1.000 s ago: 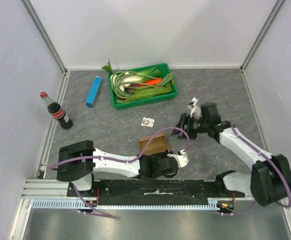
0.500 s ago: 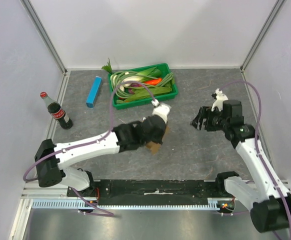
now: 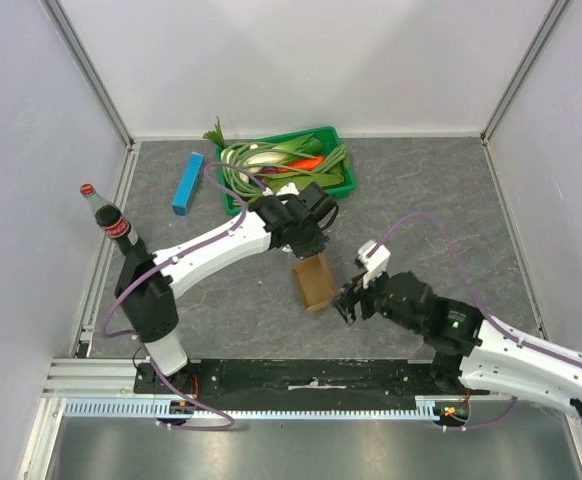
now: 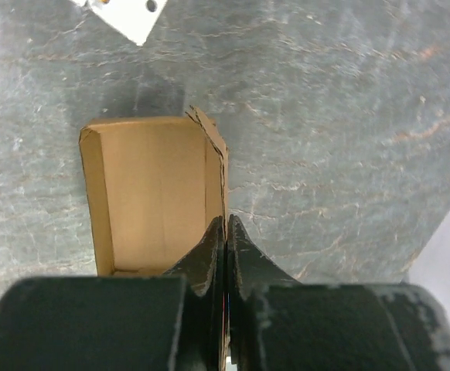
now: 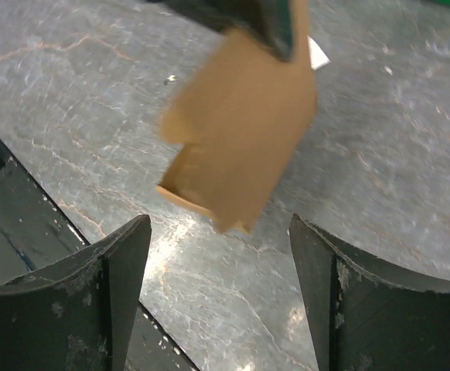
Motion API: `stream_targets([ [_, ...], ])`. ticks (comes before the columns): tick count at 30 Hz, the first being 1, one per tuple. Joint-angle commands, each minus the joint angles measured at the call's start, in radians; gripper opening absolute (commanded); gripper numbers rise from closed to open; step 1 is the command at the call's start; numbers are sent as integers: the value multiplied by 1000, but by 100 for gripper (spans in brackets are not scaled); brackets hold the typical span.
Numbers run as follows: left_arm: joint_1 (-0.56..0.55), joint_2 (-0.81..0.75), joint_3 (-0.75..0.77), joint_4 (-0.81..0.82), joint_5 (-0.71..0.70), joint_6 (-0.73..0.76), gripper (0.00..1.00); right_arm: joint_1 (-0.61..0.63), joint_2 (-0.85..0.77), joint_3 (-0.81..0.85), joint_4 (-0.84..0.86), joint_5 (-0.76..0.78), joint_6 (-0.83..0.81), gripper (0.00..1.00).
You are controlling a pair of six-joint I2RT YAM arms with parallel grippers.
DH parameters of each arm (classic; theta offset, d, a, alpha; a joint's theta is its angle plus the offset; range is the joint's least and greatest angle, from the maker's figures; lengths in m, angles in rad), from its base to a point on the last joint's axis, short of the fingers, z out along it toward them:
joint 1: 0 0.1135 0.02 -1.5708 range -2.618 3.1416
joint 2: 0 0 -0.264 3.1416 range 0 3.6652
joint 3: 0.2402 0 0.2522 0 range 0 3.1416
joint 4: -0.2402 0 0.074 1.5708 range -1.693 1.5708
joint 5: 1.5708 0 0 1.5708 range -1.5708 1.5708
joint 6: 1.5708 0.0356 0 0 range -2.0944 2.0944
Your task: Fold the paper box
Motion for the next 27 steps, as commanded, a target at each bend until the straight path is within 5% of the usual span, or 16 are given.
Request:
stream_targets([
  [1, 13, 87, 157, -254, -13, -224, 2, 272, 71, -4, 191, 414, -124, 81],
  [3, 16, 106, 181, -291, -12, -249, 2, 342, 166, 28, 197, 604, -155, 81],
  [8, 23, 97, 166, -293, 7, -280, 2, 428, 362, 82, 233, 776, -157, 72],
  [10, 24, 89, 165, -294, 4, -283, 2, 434, 396, 90, 228, 853, -129, 59],
  [12, 24, 89, 160, -296, 1, -284, 2, 436, 392, 71, 240, 878, -112, 48],
  [22, 29, 67, 118, -245, 33, -286, 2, 431, 340, -28, 430, 821, -161, 34],
  [27, 27, 29, 88, -204, 30, -266, 2, 394, 328, -56, 478, 781, -158, 13],
])
